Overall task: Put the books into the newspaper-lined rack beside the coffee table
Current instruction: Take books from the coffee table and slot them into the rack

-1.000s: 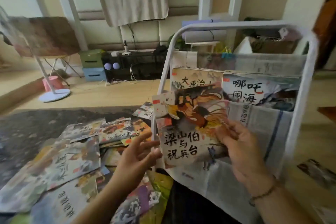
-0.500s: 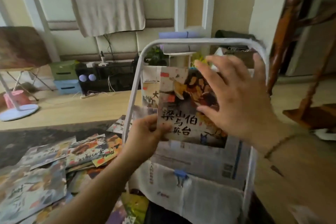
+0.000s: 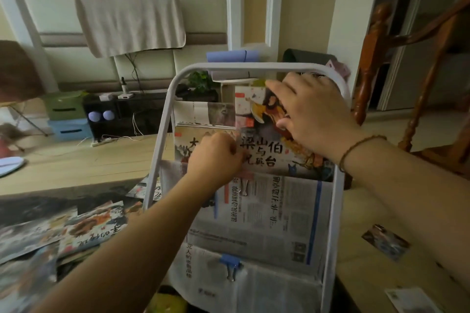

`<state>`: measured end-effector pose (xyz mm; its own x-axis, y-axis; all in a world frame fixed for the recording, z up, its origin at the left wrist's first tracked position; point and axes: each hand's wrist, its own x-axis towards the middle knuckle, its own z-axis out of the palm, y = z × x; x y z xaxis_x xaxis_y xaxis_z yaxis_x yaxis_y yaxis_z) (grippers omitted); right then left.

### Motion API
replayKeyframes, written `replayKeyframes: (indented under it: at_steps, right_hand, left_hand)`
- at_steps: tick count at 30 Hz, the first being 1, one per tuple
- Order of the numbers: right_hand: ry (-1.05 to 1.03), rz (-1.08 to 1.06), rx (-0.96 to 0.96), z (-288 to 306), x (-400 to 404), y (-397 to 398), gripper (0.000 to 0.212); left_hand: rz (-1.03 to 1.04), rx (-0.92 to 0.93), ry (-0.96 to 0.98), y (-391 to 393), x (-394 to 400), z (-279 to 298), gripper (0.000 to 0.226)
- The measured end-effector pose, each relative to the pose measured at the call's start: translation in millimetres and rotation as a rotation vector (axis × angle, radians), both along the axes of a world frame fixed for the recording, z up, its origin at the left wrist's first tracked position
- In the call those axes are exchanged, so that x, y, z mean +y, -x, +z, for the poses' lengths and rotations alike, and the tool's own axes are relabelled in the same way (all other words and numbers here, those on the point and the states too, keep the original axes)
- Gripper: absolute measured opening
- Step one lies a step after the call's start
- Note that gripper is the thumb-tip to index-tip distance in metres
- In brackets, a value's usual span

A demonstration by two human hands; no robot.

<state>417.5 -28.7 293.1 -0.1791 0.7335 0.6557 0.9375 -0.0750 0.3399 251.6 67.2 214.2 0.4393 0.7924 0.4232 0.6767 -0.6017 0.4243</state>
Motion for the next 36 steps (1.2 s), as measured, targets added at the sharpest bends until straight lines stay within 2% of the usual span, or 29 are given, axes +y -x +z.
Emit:
replayKeyframes:
  at_steps: [2,8,11,15,17,19,21,23,25,26,29,30,33,36]
  right_hand:
    - [0.036,-0.036,-0.02,-15.4,-3.3,0.7,0.067]
    - [0.118,-0.205,-0.016,-59.2,-10.8,9.7,0.054]
    - [0.107,-0.262,-0.043,-69.3,-10.3,14.3,0.05]
    - [0.118,-0.255,0.015,-67.5,-8.1,15.4,0.05]
    - [0.111,-0.252,0.036,-66.0,-11.5,20.5,0.054]
    - [0.029,-0.168,0.082,-68.9,-19.6,30.1,0.059]
    - [-0.13,0.09,0.155,-82.0,-31.4,49.0,0.049]
    - [-0.163,0.368,0.256,-108.3,-44.0,80.2,0.04]
    - [-0.034,0.541,0.397,-149.8,-51.0,114.4,0.037]
    - [0.051,0.575,0.453,-171.3,-50.8,130.9,0.036]
    - [0.493,0.459,0.676,-226.2,-42.2,180.0,0.04]
    - [0.657,0.396,0.77,-241.7,-37.8,195.6,0.042]
    - [0.912,0.301,1.009,-274.2,-23.3,237.6,0.04]
    - [0.912,0.21,1.144,-286.1,-8.4,267.6,0.03]
  left_hand:
    - [-0.006,0.119,0.045,-0.2,0.1,-7.7,0.038]
    - [-0.019,0.265,0.142,-6.3,-7.5,-11.0,0.062]
    - [-0.028,0.325,0.157,-8.8,-14.2,-8.3,0.056]
    - [-0.079,0.33,0.147,-0.5,-25.0,-7.0,0.051]
    - [-0.1,0.263,0.063,11.9,-26.4,-12.2,0.052]
    - [-0.104,0.068,-0.11,32.7,-29.2,-26.1,0.046]
    - [-0.117,-0.157,-0.288,66.9,-37.1,-49.3,0.037]
    - [-0.122,-0.262,-0.382,111.3,-48.1,-88.7,0.034]
    - [-0.075,-0.192,-0.349,159.2,-58.4,-137.6,0.035]
    - [-0.023,-0.085,-0.25,181.7,-63.6,-159.0,0.038]
    - [0.218,0.337,0.217,235.1,-81.8,-212.4,0.067]
    - [0.291,0.43,0.321,248.7,-89.6,-227.6,0.076]
    - [0.436,0.486,0.304,276.4,-109.5,-251.2,0.087]
    - [0.397,0.487,0.421,286.9,-121.6,-254.2,0.098]
